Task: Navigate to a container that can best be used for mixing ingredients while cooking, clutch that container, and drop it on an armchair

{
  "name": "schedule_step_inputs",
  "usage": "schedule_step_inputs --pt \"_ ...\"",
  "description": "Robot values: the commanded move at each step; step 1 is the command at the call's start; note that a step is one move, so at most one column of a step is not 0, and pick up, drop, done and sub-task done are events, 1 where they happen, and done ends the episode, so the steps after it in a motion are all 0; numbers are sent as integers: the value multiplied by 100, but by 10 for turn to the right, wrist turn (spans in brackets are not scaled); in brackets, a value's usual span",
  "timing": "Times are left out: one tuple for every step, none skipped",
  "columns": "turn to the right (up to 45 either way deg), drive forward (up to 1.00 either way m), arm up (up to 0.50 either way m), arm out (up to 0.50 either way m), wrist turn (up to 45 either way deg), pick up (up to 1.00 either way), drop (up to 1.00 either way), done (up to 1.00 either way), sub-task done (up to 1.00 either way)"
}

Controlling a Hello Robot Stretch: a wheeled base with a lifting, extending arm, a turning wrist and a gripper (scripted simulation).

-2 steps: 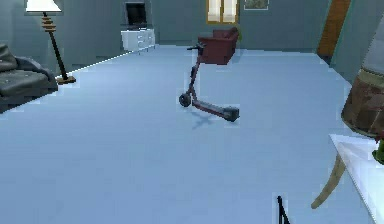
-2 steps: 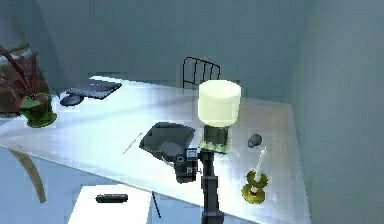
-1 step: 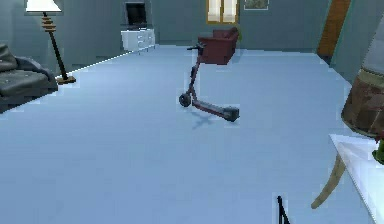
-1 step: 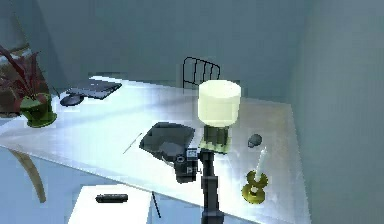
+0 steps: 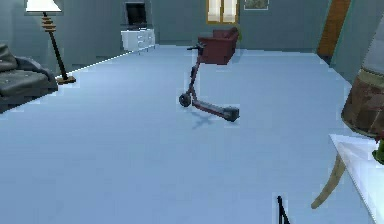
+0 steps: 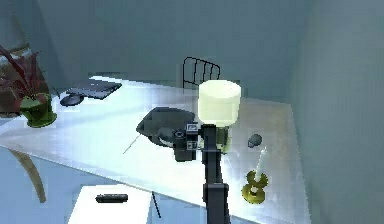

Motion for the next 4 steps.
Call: schedule_step_inputs --pt "0 0 22 0 0 0 0 0 0" --pt "0 0 0 0 -450 0 0 0 0" --pt "0 0 0 0 -450 0 0 0 0" --pt "0 0 0 0 -270 0 0 0 0"
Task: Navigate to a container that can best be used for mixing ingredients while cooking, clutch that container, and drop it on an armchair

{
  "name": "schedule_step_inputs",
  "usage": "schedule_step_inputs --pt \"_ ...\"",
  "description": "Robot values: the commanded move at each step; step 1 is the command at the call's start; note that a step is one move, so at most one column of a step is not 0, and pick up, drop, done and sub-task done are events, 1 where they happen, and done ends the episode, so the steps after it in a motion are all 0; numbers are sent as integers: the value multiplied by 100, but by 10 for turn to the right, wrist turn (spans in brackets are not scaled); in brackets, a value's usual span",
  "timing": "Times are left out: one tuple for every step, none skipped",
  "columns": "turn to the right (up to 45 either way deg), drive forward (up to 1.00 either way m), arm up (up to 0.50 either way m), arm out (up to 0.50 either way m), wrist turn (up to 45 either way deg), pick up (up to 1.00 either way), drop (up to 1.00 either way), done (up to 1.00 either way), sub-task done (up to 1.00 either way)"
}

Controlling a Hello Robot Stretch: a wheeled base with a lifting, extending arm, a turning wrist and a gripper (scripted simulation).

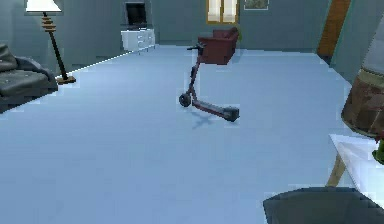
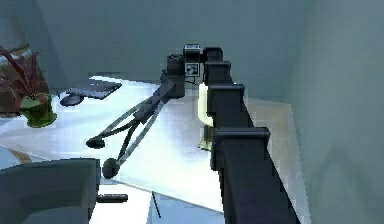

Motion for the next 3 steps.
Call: schedule_step_inputs --pt "0 0 0 -34 0 0 0 0 0" --pt "-450 0 0 0 0 0 0 0 0" --pt "-90 0 0 0 0 0 0 0 0"
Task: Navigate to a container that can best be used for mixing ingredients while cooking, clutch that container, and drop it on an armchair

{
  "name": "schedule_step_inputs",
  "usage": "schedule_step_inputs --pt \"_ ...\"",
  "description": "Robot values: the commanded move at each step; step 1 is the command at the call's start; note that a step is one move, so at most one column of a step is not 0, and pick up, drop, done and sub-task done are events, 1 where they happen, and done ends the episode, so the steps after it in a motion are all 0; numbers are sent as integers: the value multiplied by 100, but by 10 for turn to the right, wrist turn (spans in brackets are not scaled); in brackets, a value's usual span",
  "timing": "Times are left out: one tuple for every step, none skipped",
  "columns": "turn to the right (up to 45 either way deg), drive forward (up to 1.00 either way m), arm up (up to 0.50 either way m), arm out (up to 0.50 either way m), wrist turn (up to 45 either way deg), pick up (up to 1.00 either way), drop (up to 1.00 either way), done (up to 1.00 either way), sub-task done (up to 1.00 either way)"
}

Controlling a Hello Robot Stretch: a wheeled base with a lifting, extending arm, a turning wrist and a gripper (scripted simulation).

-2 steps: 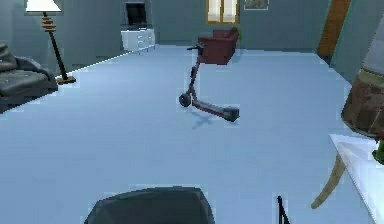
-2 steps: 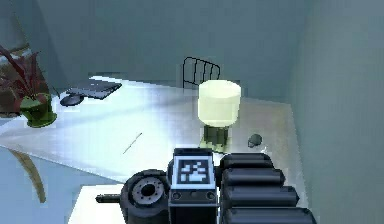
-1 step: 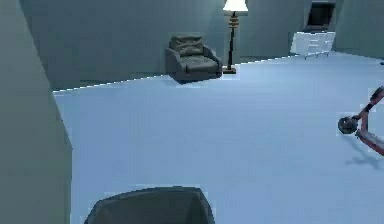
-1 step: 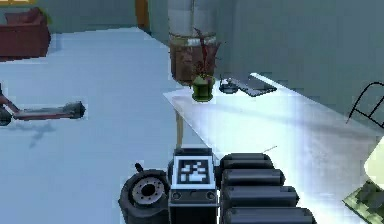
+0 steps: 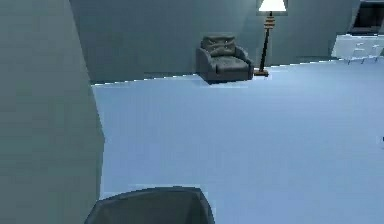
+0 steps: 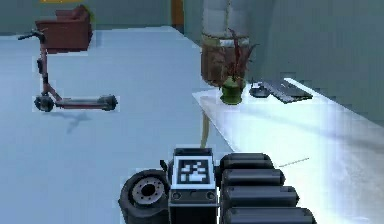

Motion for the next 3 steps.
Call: schedule_step_inputs --pt "0 45 0 0 0 0 0 0 0" --pt "180 0 0 0 0 0 0 0 0" --pt "0 100 0 0 0 0 0 0 0"
